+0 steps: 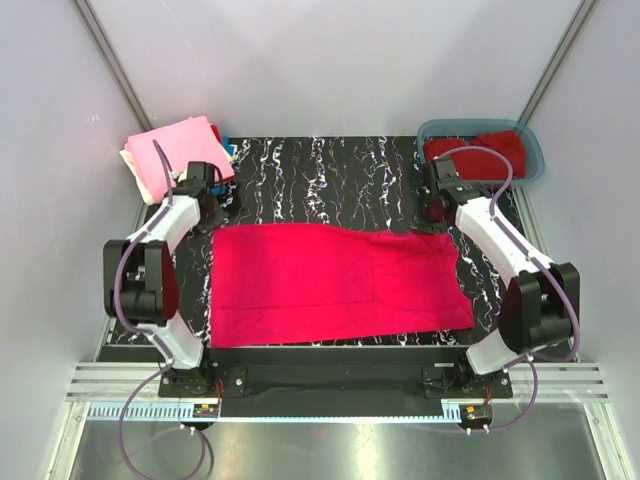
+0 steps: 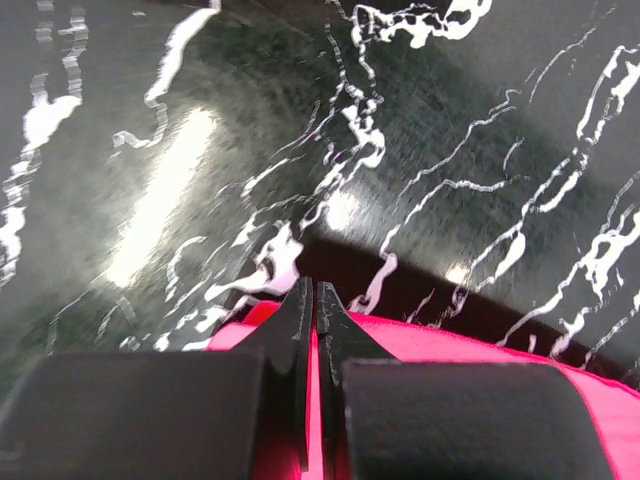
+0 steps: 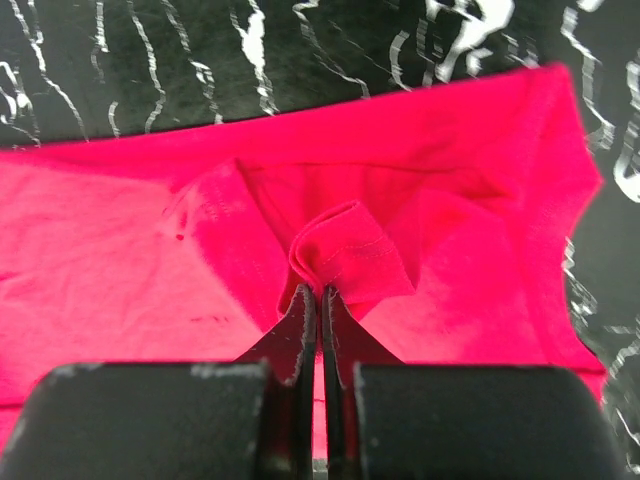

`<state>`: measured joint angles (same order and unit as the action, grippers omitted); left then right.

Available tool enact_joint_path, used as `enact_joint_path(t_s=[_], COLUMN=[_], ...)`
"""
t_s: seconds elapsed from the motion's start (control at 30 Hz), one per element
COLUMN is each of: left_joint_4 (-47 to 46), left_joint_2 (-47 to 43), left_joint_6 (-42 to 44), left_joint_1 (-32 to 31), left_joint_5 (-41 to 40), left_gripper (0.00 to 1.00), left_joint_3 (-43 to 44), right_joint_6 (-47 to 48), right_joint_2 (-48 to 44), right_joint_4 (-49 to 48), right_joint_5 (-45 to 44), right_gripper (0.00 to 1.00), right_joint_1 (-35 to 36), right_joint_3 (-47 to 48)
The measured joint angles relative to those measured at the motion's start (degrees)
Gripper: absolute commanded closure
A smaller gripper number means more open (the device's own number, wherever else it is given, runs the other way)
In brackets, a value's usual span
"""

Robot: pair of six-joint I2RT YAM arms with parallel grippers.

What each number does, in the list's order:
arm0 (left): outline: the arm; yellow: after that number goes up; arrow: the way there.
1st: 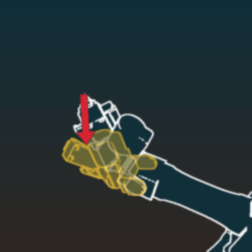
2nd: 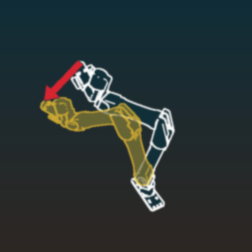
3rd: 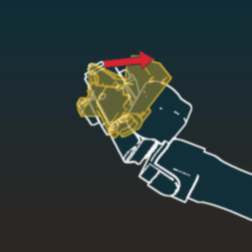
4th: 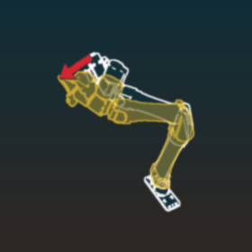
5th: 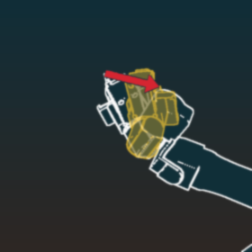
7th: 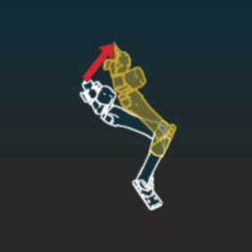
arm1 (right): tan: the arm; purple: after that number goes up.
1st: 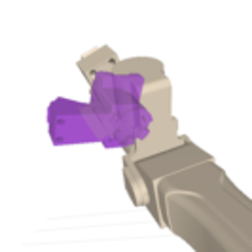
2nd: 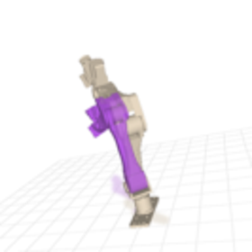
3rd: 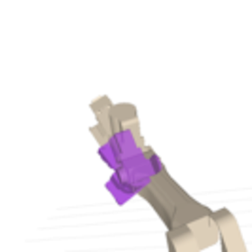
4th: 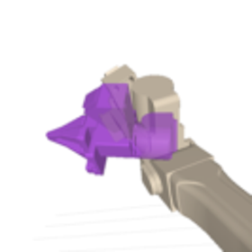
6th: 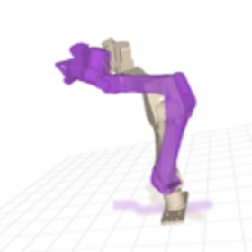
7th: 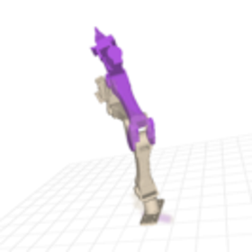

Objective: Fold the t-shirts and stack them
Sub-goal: Fold the tshirt

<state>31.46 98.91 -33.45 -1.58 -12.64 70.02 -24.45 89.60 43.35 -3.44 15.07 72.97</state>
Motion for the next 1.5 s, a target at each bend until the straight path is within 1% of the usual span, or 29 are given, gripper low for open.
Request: enact_joint_path(t_s=[0.13, 0.47, 0.8, 1.0, 1.17, 1.37, 1.4, 1.43, 1.47, 1.5], left_joint_4=[0.2, 0.7, 1.7, 2.5, 3.4, 3.6, 3.8, 4.1, 4.3, 4.7], left_joint_2=[-5.2, -13.2, -24.6, -30.2, -33.3, -38.6, -39.6, -40.3, -41.3, -42.3], left_joint_6=[0.5, 0.6, -0.4, -1.6, -2.4, -4.1, -4.5, -4.8, -5.4, -5.9], left_joint_1=[-0.1, -0.2, -0.6, -1.6, -1.9, -2.2, -2.2, -2.3, -2.6, -2.9], left_joint_5=[-1.3, -1.6, -1.6, -1.6, -1.6, -1.6, -1.6, -1.6, -1.6, -1.6], left_gripper=[1.0, 1.0, 1.0, 1.0, 1.0, 1.0, 0.98, 0.94, 0.83, 0.75], left_joint_3=[-4.1, -12.5, -19.7, -24.0, -26.8, -31.7, -32.7, -33.3, -34.0, -34.6], right_joint_6=[-1.4, -5.6, -7.6, -10.6, -15.0, -22.0, -23.2, -24.6, -25.6, -26.7], right_joint_2=[-4.4, -14.4, -22.1, -25.0, -27.9, -33.5, -34.1, -34.6, -34.8, -34.9], right_joint_4=[1.1, 4.9, 7.7, 10.7, 12.1, 12.5, 12.5, 12.6, 12.7, 12.8], right_joint_5=[-2.9, -8.0, -8.0, -8.4, -8.2, -5.8, -5.4, -4.9, -4.7, -4.4], right_gripper=[1.0, 1.0, 1.0, 1.0, 1.0, 1.0, 1.0, 0.93, 0.88, 0.8], right_joint_1=[-0.2, -2.9, -3.1, -3.2, -3.2, -3.3, -3.3, -3.3, -3.3, -3.4], right_joint_3=[-3.3, -11.5, -16.0, -16.2, -17.4, -24.4, -25.4, -26.3, -26.8, -27.3])
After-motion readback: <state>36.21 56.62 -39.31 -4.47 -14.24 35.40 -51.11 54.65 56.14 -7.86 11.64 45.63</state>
